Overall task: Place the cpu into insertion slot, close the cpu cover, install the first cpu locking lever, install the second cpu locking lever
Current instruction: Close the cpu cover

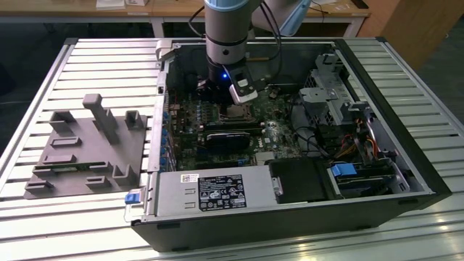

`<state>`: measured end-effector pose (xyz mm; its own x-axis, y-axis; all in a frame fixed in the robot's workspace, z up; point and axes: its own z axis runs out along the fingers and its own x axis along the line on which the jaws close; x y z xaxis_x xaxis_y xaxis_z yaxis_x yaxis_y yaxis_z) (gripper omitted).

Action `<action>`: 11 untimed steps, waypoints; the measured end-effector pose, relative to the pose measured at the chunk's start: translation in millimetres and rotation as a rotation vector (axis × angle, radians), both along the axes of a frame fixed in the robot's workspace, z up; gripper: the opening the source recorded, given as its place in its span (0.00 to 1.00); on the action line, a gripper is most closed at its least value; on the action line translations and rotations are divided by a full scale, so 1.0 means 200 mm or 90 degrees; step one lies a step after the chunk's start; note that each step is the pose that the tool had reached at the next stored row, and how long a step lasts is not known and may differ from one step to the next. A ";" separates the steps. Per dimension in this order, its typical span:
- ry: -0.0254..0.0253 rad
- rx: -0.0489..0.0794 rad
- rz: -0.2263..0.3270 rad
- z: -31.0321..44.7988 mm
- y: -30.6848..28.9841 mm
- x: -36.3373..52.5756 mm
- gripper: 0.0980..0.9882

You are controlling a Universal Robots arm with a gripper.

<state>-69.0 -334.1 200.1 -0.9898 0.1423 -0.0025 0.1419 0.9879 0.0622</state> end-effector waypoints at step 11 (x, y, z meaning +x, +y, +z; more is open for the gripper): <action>-0.0001 0.000 0.000 -0.001 0.001 0.020 0.00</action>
<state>-65.0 -333.9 200.0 -0.9898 0.1423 -0.0027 0.1418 0.9879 0.0624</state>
